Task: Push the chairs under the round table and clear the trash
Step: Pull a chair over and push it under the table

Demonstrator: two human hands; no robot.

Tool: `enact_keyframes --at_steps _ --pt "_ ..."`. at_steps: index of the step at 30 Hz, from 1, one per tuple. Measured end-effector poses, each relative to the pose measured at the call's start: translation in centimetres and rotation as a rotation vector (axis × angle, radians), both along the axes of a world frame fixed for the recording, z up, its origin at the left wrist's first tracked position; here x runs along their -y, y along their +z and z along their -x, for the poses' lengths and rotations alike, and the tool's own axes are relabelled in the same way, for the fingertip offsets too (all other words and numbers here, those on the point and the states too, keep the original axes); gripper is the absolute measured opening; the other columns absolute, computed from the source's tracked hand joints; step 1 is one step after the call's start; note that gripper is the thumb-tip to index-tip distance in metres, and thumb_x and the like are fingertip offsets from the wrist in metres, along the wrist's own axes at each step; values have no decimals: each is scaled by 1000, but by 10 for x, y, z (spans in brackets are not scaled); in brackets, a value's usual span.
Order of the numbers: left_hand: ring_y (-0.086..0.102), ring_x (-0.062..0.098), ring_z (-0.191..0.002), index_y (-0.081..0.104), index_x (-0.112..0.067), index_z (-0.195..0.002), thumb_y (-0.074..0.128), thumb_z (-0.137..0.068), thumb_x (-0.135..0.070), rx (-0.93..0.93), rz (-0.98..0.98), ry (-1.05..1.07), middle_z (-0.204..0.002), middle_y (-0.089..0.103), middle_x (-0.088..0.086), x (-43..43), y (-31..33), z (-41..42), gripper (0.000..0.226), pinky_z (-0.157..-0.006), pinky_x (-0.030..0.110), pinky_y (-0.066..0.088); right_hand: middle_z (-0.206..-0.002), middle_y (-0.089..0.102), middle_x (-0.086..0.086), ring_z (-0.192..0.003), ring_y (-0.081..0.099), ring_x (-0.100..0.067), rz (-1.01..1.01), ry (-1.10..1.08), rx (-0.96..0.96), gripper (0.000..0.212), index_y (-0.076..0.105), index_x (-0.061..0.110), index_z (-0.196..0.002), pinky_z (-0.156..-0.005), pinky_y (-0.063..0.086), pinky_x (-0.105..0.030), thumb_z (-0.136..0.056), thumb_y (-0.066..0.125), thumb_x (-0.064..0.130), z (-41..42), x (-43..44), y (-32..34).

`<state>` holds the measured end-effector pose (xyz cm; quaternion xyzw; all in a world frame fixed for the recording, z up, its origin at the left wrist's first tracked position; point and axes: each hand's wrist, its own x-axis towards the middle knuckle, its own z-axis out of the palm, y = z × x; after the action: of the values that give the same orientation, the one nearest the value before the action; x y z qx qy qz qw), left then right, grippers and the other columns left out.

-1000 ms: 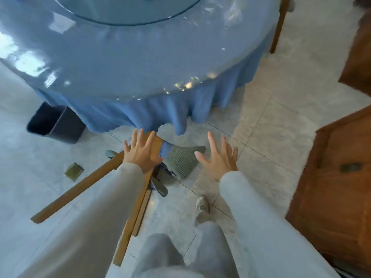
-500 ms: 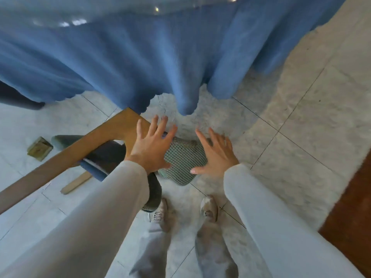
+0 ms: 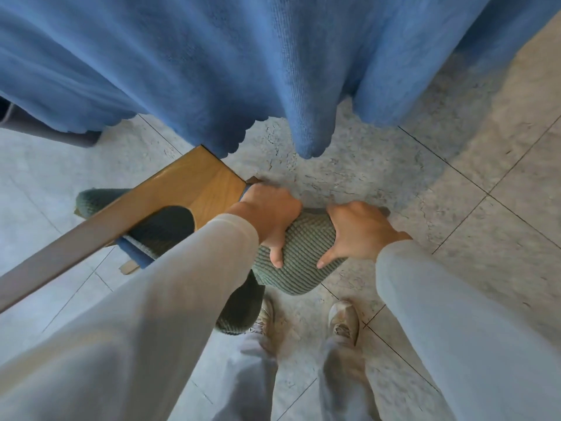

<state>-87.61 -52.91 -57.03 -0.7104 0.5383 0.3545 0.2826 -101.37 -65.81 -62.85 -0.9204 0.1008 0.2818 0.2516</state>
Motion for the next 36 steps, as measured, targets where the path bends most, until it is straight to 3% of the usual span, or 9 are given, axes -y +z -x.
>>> enact_keyframes --at_steps 3,6,9,13,20,24,29,32,36 --pt "60 21 -85 61 -24 -113 83 -49 -76 -10 7 -64 -92 65 -5 1 17 16 85 -77 34 50 -89 64 1 -87 64 -23 25 53 2 85 52 19 -94 -74 51 -34 -42 82 79 15 3 19" --pt "62 20 -89 59 -25 -113 81 -49 -78 -36 39 -61 -96 68 -7 12 45 31 86 -79 30 40 -79 51 3 -87 63 -25 30 72 -9 81 46 20 -87 -72 49 -34 -45 81 80 33 19 55" --pt "60 20 -89 59 -27 -115 80 -45 -81 -53 71 -62 -99 67 -8 34 84 42 91 -90 36 51 -84 57 -1 -85 63 -25 77 74 6 81 46 19 -88 -71 48 -34 -48 78 82 54 41 104" --pt "59 20 -87 58 -28 -118 82 -45 -80 -86 171 -124 -99 66 -8 70 143 65 93 -87 37 53 -87 64 -2 -83 64 -25 198 48 26 85 44 19 -86 -72 50 -34 -46 71 89 90 71 177" --pt "57 16 -87 58 -27 -121 82 -53 -77 -96 410 -267 -97 65 -9 83 240 123 88 -79 30 33 -75 54 3 -77 61 -22 456 0 -39 86 50 17 -90 -66 43 -31 -51 66 92 156 70 307" --pt "50 15 -85 57 -26 -122 84 -52 -75 -67 519 -278 -95 59 -11 39 278 140 90 -81 30 34 -89 66 -2 -88 66 -25 585 -7 -11 84 46 18 -87 -76 49 -36 -52 65 92 176 19 361" --pt "63 20 -99 55 -25 -118 83 -54 -74 -45 603 -284 -105 68 -6 -77 287 148 85 -96 38 40 -98 70 -3 -94 67 -26 616 -25 1 82 56 16 -105 -82 46 -36 -64 65 86 187 -104 387" --pt "61 20 -99 54 -23 -112 83 -59 -69 -66 587 -311 -105 67 -5 -145 275 151 76 -96 39 39 -100 67 -1 -95 63 -25 511 -65 -33 71 52 19 -103 -78 44 -35 -69 67 79 195 -168 381" --pt "58 17 -99 54 -25 -110 82 -60 -71 -45 629 -306 -108 67 -7 -213 262 144 73 -92 35 39 -101 59 17 -95 58 -12 248 -125 -64 51 51 37 -105 -77 50 -33 -69 67 69 227 -209 379"
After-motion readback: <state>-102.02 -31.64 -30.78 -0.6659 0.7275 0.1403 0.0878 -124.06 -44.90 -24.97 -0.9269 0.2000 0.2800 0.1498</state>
